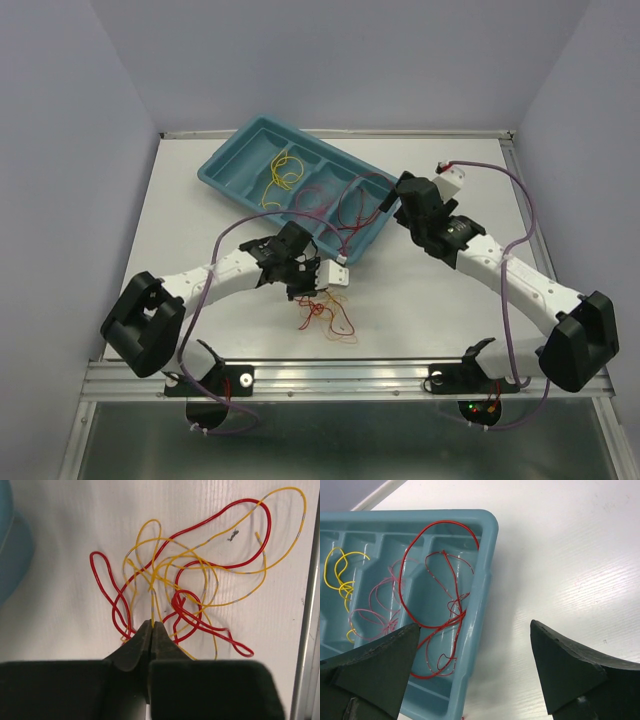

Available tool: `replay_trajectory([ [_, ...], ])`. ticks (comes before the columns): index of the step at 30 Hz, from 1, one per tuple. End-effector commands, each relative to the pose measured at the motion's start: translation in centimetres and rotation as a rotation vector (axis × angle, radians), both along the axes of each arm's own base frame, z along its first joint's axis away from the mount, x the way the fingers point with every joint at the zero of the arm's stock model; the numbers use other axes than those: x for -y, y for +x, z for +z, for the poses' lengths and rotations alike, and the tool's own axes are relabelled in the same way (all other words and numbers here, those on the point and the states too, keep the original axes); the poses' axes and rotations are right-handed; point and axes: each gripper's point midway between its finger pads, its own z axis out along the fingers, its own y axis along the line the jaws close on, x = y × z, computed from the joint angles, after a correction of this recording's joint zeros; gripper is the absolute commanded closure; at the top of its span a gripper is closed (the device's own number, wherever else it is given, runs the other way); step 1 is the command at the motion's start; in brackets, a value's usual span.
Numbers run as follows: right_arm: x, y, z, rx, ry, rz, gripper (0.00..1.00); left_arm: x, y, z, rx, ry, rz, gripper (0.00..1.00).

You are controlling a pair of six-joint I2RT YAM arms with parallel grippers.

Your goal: Untangle the cables

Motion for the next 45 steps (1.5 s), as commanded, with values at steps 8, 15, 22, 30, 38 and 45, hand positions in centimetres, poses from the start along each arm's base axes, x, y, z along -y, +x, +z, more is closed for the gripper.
replay_trajectory([
  [8,-6.9,-2.3,3.7,0.2,0.041,0.556,0.08,1.3,0.8,10.8,0.2,-0.251,0.073,1.0],
  [15,-11.5,-6.7,7.1,0.434,0.096,0.957,0.11,0.6,1.1,19.3,0.303,-0.381,0.17,1.0],
  [22,-14.7,-12.7,9.1,0.631,0.178,1.309,0.08,-0.7,2.2,27.3,0.395,-0.475,0.314,1.0],
  [30,-17.3,-17.1,9.1,0.7,0.206,1.526,0.08,-1.1,1.9,36.9,0.472,-0.658,0.367,1.0],
  [38,-21.6,-18.4,6.1,0.614,0.181,1.601,0.07,0.0,0.7,41.2,0.435,-0.761,0.315,1.0],
  [45,-23.1,-16.9,4.6,0.552,0.121,1.526,0.59,-0.9,0.7,45.1,0.483,-0.809,0.352,1.0],
])
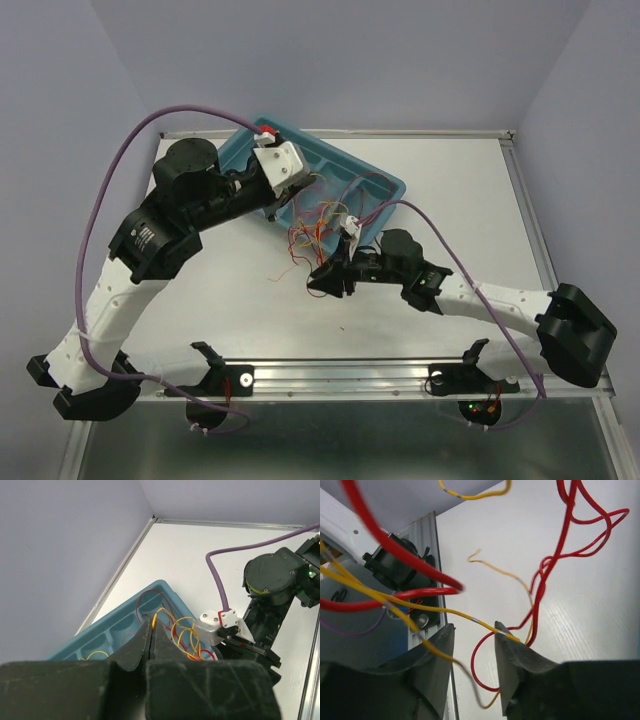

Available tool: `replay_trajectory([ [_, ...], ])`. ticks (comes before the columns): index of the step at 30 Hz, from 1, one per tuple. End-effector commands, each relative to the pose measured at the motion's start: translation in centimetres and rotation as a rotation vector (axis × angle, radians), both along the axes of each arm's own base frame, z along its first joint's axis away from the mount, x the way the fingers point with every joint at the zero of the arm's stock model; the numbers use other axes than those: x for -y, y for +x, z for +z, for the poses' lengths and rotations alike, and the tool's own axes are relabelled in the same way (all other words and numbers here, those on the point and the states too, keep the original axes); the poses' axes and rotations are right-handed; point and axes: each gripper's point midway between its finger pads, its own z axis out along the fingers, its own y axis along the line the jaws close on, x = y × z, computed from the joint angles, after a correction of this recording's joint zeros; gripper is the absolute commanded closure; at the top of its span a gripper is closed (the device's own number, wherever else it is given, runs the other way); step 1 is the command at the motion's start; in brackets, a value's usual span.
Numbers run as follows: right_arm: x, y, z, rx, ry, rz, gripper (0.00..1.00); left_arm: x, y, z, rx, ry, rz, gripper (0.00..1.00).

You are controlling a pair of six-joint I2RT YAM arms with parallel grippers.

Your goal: Untangle the cables

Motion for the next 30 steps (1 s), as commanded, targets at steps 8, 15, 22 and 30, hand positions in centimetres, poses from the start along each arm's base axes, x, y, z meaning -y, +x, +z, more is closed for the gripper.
replay_trajectory([
  [8,-0.3,2.3,4.6,0.107,0.077,-0.114,0.99,-12.9,0.2,14.5,0.233,-0.424,0.565,1.0],
  [15,-0.3,2.8,4.8,0.098,0.072,-0.141,0.99,-23.5,-2.6,17.3,0.348,-0.636,0.924,1.0],
  [22,0.2,2.3,5.5,0.116,0.088,-0.135,0.99,-21.0,-2.6,15.8,0.325,-0.556,0.802,1.0],
  [30,1.3,2.6,6.5,0.133,0.116,-0.192,0.26,-16.9,-1.3,12.1,0.276,-0.426,0.673,1.0],
])
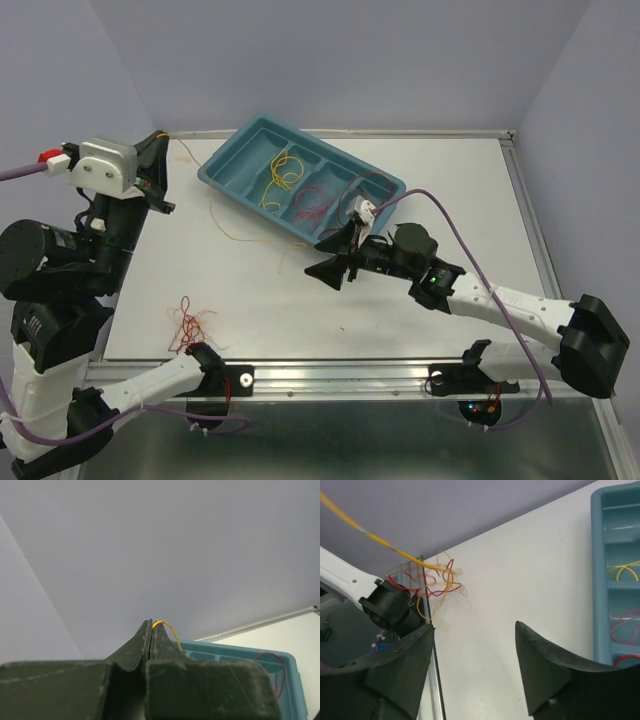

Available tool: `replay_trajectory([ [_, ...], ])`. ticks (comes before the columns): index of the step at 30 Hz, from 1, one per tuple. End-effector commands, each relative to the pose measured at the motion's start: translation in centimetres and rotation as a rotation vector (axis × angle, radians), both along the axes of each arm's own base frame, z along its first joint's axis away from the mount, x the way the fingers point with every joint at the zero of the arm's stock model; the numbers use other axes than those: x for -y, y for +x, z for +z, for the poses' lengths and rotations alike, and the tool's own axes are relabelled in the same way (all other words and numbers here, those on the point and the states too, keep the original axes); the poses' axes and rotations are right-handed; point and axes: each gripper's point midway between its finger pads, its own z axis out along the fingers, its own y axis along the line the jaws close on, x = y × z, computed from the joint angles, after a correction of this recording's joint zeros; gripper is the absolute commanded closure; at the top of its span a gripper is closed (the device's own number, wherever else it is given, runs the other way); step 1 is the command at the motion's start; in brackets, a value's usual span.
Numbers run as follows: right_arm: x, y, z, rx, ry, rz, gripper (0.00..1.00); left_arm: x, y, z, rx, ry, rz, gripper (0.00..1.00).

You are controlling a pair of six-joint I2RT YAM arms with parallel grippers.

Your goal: Untangle the cables

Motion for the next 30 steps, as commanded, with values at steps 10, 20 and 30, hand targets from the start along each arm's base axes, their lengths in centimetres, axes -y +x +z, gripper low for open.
replay_trajectory([
  [10,0.4,0.4,0.1,0.01,0.005,-0.033,0.13,4.1,1.8,-1.3,-0.005,0.053,-0.105,1.0],
  [20,3.6,2.5,1.4,0.027,0.057,-0.249,0.09,5.0,7.1,-4.5,-0.022,0.123,0.084,1.0],
  [30,6.9,3.5,3.4,0.049,0.145,-0.412,0.09,5.7,13.8,-4.2,-0.027,0.189,0.219,1.0],
])
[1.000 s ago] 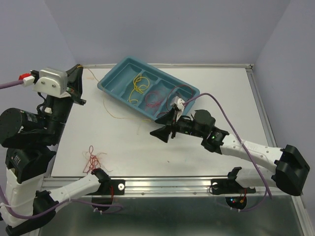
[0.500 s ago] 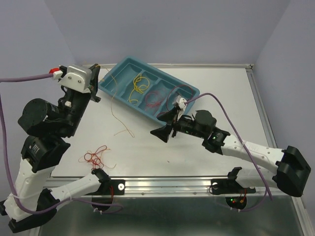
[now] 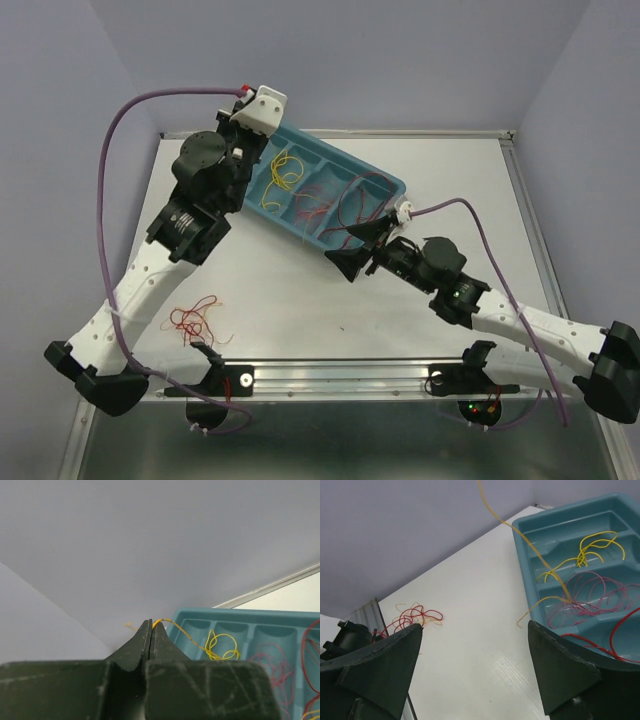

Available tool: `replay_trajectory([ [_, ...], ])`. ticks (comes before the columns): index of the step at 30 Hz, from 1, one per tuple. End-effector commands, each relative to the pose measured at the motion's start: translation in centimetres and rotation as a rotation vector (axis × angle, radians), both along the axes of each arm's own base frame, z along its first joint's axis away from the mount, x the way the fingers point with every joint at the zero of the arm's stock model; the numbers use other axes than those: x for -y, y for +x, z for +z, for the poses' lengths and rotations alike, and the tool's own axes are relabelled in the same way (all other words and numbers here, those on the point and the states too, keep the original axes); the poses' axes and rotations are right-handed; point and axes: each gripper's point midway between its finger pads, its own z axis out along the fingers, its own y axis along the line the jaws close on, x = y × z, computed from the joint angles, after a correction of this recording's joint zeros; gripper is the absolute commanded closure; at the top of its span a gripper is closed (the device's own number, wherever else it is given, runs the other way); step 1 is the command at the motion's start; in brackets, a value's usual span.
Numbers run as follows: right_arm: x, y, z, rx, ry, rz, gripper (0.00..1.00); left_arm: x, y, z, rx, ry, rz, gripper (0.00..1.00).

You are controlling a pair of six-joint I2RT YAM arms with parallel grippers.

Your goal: Untangle the cables

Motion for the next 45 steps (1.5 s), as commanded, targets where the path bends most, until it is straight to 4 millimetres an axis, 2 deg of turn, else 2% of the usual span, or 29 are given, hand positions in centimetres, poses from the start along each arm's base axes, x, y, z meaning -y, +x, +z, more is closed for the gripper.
replay_trajectory([
  [1,1.9,0.9,1.5,0.031,0.07,-0.107,0.09,-2.4,1.3,5.6,0.143,-0.075,0.079,1.0],
  [2,2.1,1.0,1.5,0.035,0.075,-0.117,0.09,-3.4,2.3,5.7,0.144,-0.075,0.111,1.0],
  [3,2.3,0.9,1.8,0.04,0.084,-0.123,0.09,-2.9,3.7,5.0,0.125,-0.062,0.104,1.0],
  [4,2.6,1.1,1.8,0.04,0.091,-0.138,0.09,-3.5,4.1,5.9,0.14,-0.072,0.118,1.0],
  [5,2.7,1.1,1.8,0.039,0.093,-0.144,0.09,-3.6,4.8,5.9,0.138,-0.072,0.128,1.0],
  [6,2.8,1.0,1.9,0.041,0.097,-0.145,0.09,-3.9,6.3,5.3,0.123,-0.056,0.144,1.0],
  [7,3.0,1.0,2.1,0.045,0.102,-0.151,0.09,-4.3,6.6,6.0,0.137,-0.061,0.153,1.0],
  [10,3.1,1.1,2.2,0.048,0.105,-0.158,0.09,-5.1,8.3,6.4,0.15,-0.061,0.185,1.0],
  [14,3.1,1.1,2.0,0.045,0.104,-0.157,0.09,-5.1,10.4,5.8,0.142,-0.047,0.192,1.0],
  [20,3.0,1.0,2.0,0.044,0.109,-0.149,0.09,-3.7,13.6,0.8,0.054,-0.001,0.19,1.0],
  [27,3.1,0.6,2.5,0.047,0.126,-0.137,0.09,-4.2,16.4,-3.1,-0.007,0.021,0.241,1.0],
  [35,3.2,0.4,2.8,0.053,0.137,-0.13,0.09,-6.9,18.3,-3.4,-0.01,-0.021,0.302,1.0],
  [39,3.2,0.5,2.6,0.052,0.134,-0.132,0.09,-7.6,18.9,-2.5,0.003,-0.035,0.308,1.0],
  [40,3.1,0.5,2.6,0.051,0.131,-0.131,0.09,-7.5,19.3,-2.9,-0.013,-0.026,0.306,1.0],
  [41,3.2,0.5,2.6,0.053,0.133,-0.134,0.09,-7.5,19.2,-1.5,0.01,-0.038,0.305,1.0],
  [45,3.2,0.5,2.6,0.053,0.133,-0.137,0.09,-7.3,19.7,0.3,0.026,-0.046,0.3,1.0],
])
